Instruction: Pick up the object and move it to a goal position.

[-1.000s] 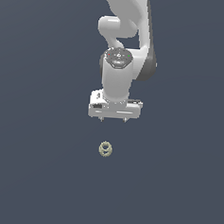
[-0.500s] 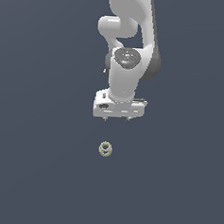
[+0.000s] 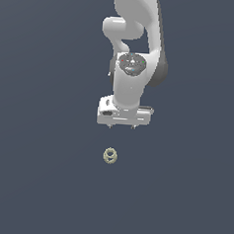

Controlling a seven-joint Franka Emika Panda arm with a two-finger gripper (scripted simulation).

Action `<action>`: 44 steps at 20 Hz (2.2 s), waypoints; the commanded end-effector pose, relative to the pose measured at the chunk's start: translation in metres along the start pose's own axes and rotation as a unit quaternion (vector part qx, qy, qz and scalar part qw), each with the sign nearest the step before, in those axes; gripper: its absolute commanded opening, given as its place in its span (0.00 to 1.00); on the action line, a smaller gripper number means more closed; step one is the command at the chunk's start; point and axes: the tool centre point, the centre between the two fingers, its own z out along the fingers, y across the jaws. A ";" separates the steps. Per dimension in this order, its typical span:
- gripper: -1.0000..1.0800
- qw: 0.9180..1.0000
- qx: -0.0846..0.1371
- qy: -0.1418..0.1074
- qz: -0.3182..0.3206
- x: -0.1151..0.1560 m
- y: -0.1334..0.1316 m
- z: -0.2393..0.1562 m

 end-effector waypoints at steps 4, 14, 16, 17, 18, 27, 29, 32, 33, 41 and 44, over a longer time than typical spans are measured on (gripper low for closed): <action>0.96 0.999 0.003 0.003 0.042 0.018 0.010 0.014; 0.96 0.988 0.009 0.013 0.154 0.061 0.036 0.055; 0.96 0.986 0.009 0.015 0.168 0.066 0.040 0.061; 0.96 0.985 0.009 0.015 0.174 0.068 0.042 0.063; 0.96 0.984 0.009 0.016 0.179 0.070 0.043 0.066; 0.96 0.981 0.010 0.016 0.191 0.074 0.046 0.073; 0.96 0.981 0.010 0.016 0.192 0.074 0.047 0.078; 0.96 0.981 0.010 0.017 0.192 0.075 0.046 0.090; 0.96 0.981 0.010 0.017 0.193 0.075 0.046 0.096; 0.96 0.981 0.010 0.017 0.194 0.076 0.046 0.123; 0.00 0.981 0.010 0.017 0.194 0.077 0.046 0.122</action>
